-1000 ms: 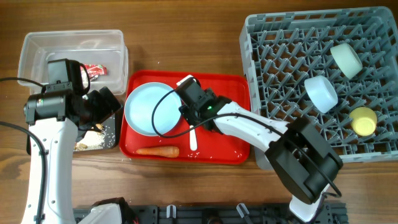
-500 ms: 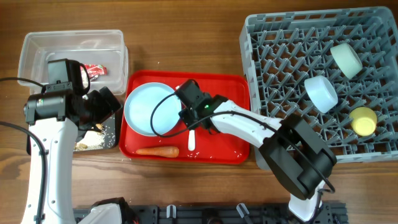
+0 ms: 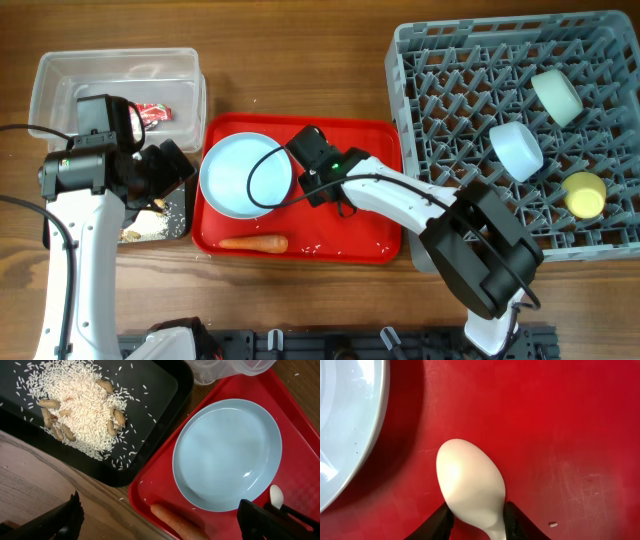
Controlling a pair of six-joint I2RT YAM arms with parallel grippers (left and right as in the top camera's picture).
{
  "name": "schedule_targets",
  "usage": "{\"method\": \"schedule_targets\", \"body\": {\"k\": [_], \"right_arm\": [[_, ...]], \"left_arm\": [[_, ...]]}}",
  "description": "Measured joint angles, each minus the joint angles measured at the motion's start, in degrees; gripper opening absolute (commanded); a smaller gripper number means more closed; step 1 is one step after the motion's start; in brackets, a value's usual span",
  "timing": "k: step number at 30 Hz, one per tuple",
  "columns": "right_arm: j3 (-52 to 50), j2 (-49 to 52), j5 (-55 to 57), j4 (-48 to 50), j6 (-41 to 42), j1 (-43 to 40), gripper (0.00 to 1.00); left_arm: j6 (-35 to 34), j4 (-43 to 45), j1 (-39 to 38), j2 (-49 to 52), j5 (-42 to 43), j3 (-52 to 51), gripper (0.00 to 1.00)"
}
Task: Sort waste into correct bins and load items into the dishwasher rack
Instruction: 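Grasp the white spoon on the red tray with the right gripper, then insert the spoon into the dish rack and release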
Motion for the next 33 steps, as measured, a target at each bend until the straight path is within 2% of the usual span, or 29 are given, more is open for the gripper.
{"method": "schedule_targets", "body": {"k": [4, 5, 8, 12, 21, 25, 30, 33], "right_arm": [[0.04, 0.00, 0.00, -0.48, 0.00, 0.00, 0.29], [0.20, -0.02, 0.04, -1.20, 0.02, -0.04, 0.23], [0.37, -0.22, 0.00, -3.26, 0.20, -0.04, 0.14], [0.35, -0.31, 0.00, -3.69, 0.31, -0.04, 0.04], [-0.63, -2.43, -0.02, -8.48, 1.86, -0.55, 0.04], [-1.88, -14.62, -0.39, -11.87, 1.95, -2.69, 0.04], [-1.75, -35.01, 0.13, -21.11, 0.74, -14.21, 0.04], [-1.68, -36.11, 0.48, -26.08, -1.03, -21.11, 0.04]], "left_arm": [[0.00, 0.00, 0.00, 0.00, 0.00, 0.00, 1.00], [0.00, 0.00, 0.00, 0.00, 0.00, 0.00, 1.00], [0.00, 0.00, 0.00, 0.00, 0.00, 0.00, 1.00], [0.00, 0.00, 0.00, 0.00, 0.00, 0.00, 1.00], [0.00, 0.00, 0.00, 0.00, 0.00, 0.00, 1.00], [0.00, -0.02, 0.00, 0.00, 0.00, 0.00, 1.00], [0.00, -0.22, 0.00, 0.00, 0.00, 0.00, 1.00], [0.00, -0.20, 0.00, 0.00, 0.00, 0.00, 1.00]]}}
